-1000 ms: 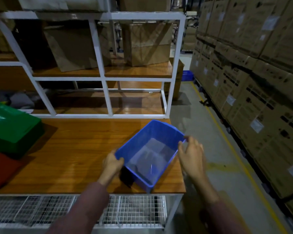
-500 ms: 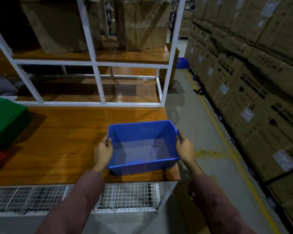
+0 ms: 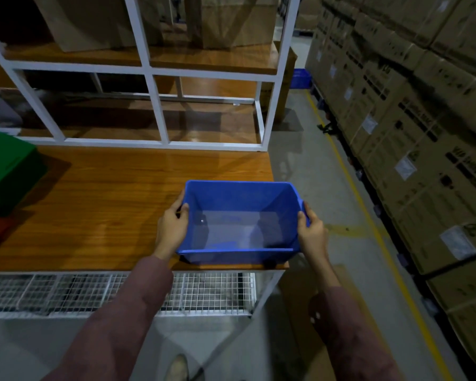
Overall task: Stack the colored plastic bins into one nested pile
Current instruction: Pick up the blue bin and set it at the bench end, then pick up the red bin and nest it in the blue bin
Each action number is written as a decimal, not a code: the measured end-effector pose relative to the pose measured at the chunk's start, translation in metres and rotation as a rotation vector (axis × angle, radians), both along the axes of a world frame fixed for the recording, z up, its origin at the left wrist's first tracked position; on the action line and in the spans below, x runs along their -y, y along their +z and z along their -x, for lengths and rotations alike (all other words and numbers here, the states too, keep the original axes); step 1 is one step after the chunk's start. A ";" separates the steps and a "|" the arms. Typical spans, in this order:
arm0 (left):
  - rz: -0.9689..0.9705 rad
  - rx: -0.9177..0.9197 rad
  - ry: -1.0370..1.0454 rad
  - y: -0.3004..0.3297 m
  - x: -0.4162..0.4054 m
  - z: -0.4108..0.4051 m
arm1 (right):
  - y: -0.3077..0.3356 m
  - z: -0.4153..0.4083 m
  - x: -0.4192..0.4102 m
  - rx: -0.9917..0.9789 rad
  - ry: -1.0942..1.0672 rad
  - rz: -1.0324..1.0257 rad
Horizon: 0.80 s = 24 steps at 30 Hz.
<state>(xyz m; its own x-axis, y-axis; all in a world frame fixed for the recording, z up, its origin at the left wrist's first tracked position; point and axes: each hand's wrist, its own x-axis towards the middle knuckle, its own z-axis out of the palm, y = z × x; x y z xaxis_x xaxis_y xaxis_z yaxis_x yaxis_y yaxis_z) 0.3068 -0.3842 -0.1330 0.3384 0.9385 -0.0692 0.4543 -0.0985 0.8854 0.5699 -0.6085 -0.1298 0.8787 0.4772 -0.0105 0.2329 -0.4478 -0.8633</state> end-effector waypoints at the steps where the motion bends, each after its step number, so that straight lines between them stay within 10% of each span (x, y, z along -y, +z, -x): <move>1: 0.003 0.006 -0.005 0.000 0.004 0.000 | -0.002 -0.002 0.003 0.001 0.004 0.000; 12: 0.036 0.021 0.054 -0.014 -0.007 0.066 | 0.039 0.037 -0.011 0.324 -0.109 0.289; 24: -0.164 -0.022 0.205 0.016 -0.091 0.322 | 0.081 0.326 -0.206 0.562 0.446 0.045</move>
<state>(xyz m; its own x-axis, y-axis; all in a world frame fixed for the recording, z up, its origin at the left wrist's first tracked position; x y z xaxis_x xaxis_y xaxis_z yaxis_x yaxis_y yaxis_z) -0.0154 -0.2936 -0.1173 0.1400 0.9866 0.0841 0.4981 -0.1436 0.8551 0.2442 -0.4025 -0.0489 0.4783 0.8018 0.3583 0.8060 -0.2387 -0.5417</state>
